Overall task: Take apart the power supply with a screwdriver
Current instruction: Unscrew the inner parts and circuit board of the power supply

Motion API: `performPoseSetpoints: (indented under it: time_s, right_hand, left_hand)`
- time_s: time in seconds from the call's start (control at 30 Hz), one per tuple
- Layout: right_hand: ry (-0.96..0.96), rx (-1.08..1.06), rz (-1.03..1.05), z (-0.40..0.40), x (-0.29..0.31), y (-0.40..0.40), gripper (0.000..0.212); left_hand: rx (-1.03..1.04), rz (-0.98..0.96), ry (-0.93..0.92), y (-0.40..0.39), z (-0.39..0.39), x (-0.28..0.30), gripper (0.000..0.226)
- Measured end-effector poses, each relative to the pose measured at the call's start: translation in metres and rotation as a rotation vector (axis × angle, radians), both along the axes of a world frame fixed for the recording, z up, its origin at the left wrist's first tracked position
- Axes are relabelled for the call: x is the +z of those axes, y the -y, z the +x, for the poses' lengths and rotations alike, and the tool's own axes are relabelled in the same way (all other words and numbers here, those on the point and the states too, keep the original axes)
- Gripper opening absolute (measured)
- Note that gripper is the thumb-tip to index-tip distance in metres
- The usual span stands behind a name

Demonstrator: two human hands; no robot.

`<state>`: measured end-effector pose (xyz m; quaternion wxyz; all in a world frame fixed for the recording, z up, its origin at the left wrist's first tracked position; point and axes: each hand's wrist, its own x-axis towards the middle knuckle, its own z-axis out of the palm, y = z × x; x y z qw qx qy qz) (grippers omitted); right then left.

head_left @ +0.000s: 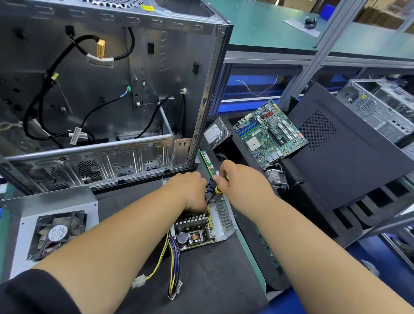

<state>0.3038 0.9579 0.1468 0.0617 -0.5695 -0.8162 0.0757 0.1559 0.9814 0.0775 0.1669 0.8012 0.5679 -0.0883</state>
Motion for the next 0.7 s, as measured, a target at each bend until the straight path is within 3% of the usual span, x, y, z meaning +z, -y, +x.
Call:
performPoseSetpoints:
  time_s: [0.2, 0.37, 0.5, 0.7]
  right_hand:
    - [-0.082, 0.059, -0.021, -0.0031, 0.0032, 0.0008, 0.019]
    - [-0.018, 0.073, 0.0, -0.0029, 0.0015, 0.0027, 0.018]
    - [0.09, 0.047, 0.064, -0.0021, 0.001, 0.0014, 0.031]
    - [-0.047, 0.042, -0.03, -0.0031, 0.0045, 0.001, 0.02]
  left_hand:
    - [-0.028, 0.018, -0.014, -0.0013, -0.0003, -0.0015, 0.051]
    - [-0.024, 0.015, -0.014, -0.0014, -0.0006, -0.0021, 0.05]
    - [-0.009, 0.005, -0.008, -0.0016, -0.0003, -0.0027, 0.059]
    - [-0.021, 0.001, -0.016, -0.0024, -0.0006, -0.0029, 0.05]
